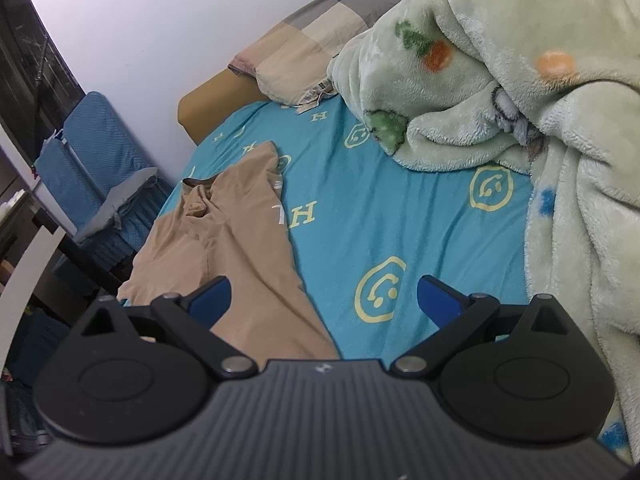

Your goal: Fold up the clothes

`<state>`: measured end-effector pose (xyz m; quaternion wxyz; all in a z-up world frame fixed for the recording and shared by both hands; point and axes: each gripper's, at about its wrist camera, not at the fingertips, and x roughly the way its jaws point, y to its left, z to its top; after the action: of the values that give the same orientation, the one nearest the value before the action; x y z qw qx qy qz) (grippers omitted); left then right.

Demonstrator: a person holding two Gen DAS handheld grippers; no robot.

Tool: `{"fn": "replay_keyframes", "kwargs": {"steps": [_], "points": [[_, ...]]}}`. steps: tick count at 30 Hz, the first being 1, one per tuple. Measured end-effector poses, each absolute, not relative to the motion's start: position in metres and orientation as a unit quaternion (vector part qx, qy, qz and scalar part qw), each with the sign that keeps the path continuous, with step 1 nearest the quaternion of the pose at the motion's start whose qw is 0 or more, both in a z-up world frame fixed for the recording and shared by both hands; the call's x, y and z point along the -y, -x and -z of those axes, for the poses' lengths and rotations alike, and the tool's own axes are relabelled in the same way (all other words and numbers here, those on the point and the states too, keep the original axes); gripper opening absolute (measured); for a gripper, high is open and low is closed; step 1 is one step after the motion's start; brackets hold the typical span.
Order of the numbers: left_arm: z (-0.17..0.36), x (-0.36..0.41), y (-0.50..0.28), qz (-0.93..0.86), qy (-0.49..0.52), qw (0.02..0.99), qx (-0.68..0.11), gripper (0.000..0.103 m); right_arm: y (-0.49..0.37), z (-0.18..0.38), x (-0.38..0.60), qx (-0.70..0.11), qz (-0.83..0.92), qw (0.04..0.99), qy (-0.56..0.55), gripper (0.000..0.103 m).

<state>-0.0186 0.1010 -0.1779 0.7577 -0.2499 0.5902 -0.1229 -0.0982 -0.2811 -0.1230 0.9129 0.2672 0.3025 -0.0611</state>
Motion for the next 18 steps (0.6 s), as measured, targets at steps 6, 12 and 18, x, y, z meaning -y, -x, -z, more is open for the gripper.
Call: {"fn": "replay_keyframes", "kwargs": {"steps": [6, 12, 18], "points": [[0.178, -0.096, 0.019, 0.142, 0.244, 0.765, -0.579, 0.025, 0.097, 0.127, 0.277, -0.316, 0.055, 0.910, -0.264, 0.101], [0.156, -0.090, 0.032, 0.215, 0.260, 0.778, -0.530, 0.004, 0.093, 0.141, 0.280, -0.344, 0.030, 0.882, -0.319, 0.101], [0.131, -0.081, 0.043, 0.306, 0.310, 0.774, -0.460, 0.004, 0.094, 0.144, 0.278, -0.354, 0.018, 0.872, -0.337, 0.101]]}}
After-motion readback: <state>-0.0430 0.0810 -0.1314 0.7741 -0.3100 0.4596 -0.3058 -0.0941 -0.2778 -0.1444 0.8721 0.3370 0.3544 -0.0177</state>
